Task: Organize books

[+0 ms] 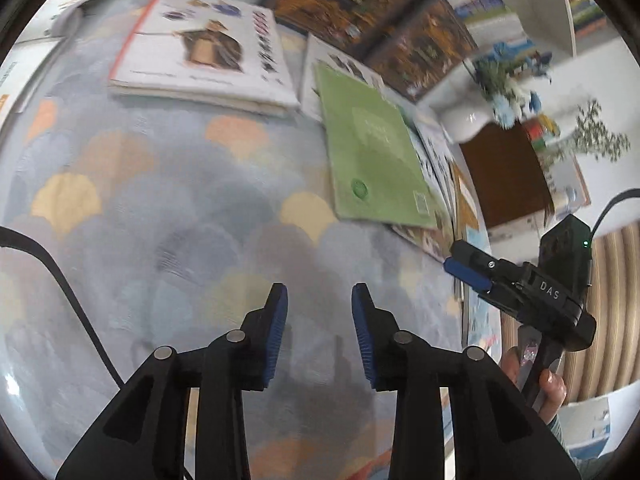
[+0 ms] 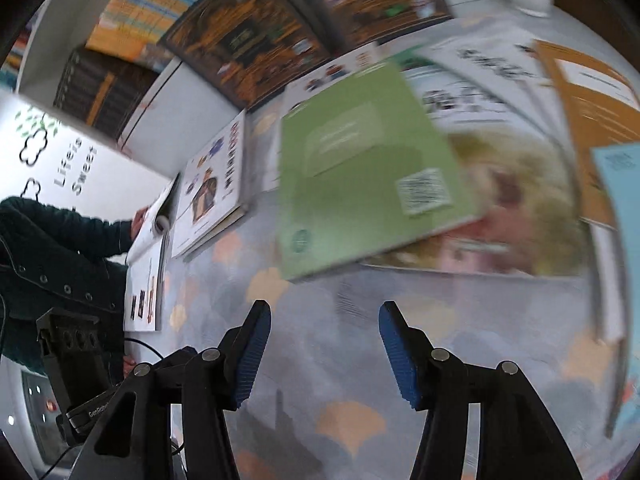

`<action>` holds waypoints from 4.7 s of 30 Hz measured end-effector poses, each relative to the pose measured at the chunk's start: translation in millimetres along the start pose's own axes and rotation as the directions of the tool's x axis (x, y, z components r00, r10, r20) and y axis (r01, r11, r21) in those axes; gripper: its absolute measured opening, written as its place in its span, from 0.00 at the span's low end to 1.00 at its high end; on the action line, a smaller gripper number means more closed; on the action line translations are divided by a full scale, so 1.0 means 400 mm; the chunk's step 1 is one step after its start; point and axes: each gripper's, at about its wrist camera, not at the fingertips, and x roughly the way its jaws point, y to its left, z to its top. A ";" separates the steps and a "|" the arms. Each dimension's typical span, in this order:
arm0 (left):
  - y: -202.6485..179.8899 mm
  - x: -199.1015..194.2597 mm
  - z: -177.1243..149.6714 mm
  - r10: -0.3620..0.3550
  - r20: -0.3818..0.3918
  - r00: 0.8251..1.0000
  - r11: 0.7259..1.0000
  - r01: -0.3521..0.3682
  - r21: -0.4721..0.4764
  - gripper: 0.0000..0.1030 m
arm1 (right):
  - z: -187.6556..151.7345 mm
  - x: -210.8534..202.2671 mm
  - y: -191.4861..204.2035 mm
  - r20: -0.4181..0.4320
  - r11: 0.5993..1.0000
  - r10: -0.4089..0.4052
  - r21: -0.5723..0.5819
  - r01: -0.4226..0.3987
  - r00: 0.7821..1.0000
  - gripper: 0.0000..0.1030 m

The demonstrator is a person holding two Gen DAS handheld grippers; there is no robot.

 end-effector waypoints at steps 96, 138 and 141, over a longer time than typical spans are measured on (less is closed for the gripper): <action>0.233 -0.218 -0.109 0.232 0.101 0.967 0.955 -0.207 -0.213 0.60 | -0.242 0.099 0.242 -0.211 0.979 0.127 -0.131 -0.157 0.969 0.58; 0.232 -0.135 -0.139 -0.165 0.021 0.986 0.971 0.166 -0.170 0.34 | -0.270 0.164 0.148 -0.144 0.958 -0.161 -0.260 0.120 0.976 0.35; 0.234 -0.147 -0.131 -0.248 0.063 0.967 0.947 0.255 -0.195 0.34 | -0.261 0.157 0.118 -0.161 0.981 -0.090 -0.182 0.060 0.983 0.35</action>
